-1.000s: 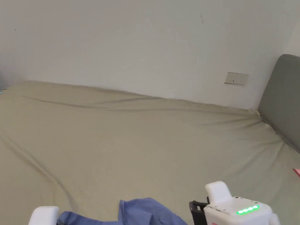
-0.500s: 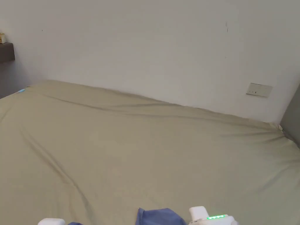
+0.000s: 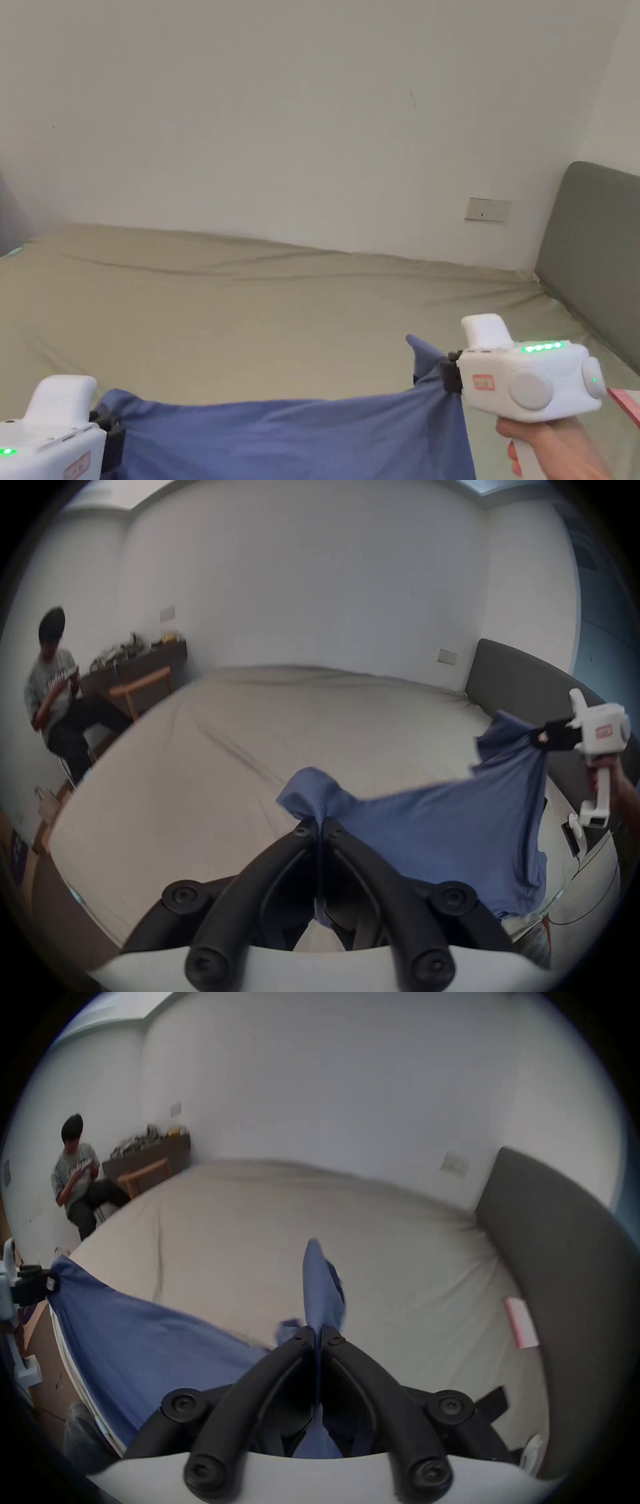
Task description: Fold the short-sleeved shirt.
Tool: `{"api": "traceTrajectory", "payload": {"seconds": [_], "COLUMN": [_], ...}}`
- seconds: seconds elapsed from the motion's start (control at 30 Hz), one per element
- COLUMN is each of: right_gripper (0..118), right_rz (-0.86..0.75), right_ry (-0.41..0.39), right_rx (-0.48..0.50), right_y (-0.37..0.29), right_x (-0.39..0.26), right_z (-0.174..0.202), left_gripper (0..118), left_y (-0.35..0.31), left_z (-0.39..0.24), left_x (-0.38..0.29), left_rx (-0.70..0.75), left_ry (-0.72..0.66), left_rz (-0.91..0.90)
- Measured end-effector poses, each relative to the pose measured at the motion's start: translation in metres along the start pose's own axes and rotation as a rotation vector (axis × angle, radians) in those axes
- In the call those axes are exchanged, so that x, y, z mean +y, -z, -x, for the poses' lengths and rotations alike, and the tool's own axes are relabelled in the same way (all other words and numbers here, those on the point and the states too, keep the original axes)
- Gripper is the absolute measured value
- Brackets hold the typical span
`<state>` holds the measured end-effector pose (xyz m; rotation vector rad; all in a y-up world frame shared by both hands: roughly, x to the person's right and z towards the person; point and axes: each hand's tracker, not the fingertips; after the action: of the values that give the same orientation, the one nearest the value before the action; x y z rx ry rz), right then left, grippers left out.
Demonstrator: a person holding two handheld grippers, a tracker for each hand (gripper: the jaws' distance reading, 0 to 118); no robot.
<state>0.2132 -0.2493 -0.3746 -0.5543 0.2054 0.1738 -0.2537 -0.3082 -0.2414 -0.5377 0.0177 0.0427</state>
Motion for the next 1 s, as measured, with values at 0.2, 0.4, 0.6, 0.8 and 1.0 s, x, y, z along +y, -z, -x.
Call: {"api": "traceTrajectory", "payload": {"seconds": [0.2,0.4,0.6,0.8,1.0], "right_gripper": [5,5,5,5,5], "right_rz": [-0.217,-0.372,-0.459,-0.504,-0.462], "right_ry": [0.070,0.042,0.045,0.074,0.053], "right_rx": [-0.095,-0.133,-0.181,-0.184,-0.230], "right_y": [-0.127,-0.232,-0.273,-0.274,-0.229], "right_x": [0.075,0.142,0.195,0.232,0.247], "right_z": [-0.064,-0.080,-0.080,-0.083,-0.089], "left_gripper": [0,0,0,0,0], "left_y": [-0.073,-0.140,-0.157,-0.135,-0.084], "left_z": [0.000,-0.005,-0.003,-0.003,-0.003], "left_x": [0.087,0.199,0.297,0.349,0.375], "left_rx": [0.022,-0.014,0.000,0.030,0.008], "left_ry": [0.033,0.056,0.071,0.084,0.025], "left_rz": [-0.208,-0.382,-0.465,-0.481,-0.437]}}
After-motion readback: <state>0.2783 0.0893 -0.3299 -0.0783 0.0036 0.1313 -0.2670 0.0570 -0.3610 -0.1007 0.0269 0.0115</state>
